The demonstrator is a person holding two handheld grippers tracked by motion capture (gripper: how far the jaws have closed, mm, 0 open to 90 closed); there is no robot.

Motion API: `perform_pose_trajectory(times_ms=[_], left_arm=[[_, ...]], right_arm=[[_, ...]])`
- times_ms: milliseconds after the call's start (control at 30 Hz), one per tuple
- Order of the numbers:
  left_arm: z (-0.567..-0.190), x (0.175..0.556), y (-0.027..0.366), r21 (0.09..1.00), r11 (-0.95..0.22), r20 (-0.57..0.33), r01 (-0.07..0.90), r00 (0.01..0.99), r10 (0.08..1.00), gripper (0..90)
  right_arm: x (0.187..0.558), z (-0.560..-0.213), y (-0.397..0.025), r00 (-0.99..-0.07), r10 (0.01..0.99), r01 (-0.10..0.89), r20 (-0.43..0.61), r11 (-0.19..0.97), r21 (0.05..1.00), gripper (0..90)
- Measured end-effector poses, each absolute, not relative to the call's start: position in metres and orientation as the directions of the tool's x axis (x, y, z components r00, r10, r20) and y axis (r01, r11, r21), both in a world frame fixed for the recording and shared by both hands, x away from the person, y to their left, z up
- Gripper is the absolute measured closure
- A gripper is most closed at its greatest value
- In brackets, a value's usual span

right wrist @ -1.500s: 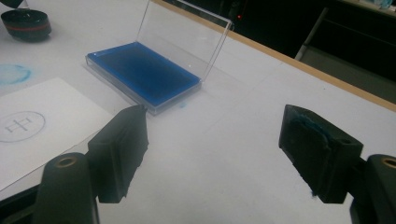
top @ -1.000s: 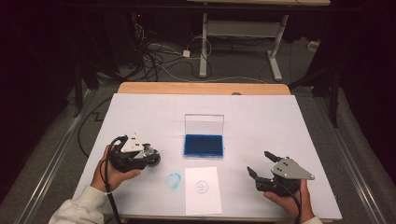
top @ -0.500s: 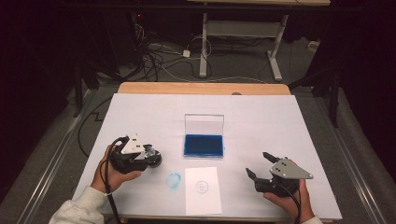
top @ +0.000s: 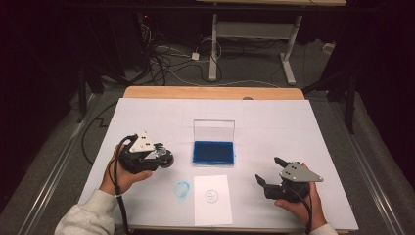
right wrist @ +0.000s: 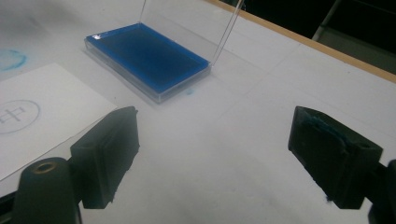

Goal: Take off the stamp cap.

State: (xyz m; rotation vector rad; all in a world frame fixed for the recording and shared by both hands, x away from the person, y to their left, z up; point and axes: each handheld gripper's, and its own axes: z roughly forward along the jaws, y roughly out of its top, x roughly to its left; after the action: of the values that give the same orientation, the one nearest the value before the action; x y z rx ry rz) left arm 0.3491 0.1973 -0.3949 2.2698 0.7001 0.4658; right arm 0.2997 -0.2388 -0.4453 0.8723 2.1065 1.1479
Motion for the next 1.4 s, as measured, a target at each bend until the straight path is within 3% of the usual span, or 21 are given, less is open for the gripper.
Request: perform_pose_trajectory(times_ms=[333,633,1000,1400], left_arm=[[-0.384,0.361,0.173,0.747,-0.587,0.104,0.312,0.818,0.566,54.7],[-0.371,0.365,0.143,0.776,-0.572,0.084,0.265,0.855,0.512,54.7],[-0.366,0.36,0.121,0.802,-0.554,0.062,0.226,0.89,0.452,54.7],[-0.371,0.355,0.088,0.801,-0.565,0.038,0.197,0.925,0.378,54.7]], right_arm=[[0.322,-0.441,-0.227,-0.636,0.749,0.255,-0.185,0.43,0.866,16.0],[0.34,-0.441,-0.182,-0.722,0.668,0.21,-0.181,0.461,0.862,16.9],[0.343,-0.438,-0.127,-0.808,0.577,0.191,-0.115,0.442,0.877,19.9],[0.339,-0.44,-0.108,-0.83,0.548,0.172,-0.106,0.431,0.886,18.4]])
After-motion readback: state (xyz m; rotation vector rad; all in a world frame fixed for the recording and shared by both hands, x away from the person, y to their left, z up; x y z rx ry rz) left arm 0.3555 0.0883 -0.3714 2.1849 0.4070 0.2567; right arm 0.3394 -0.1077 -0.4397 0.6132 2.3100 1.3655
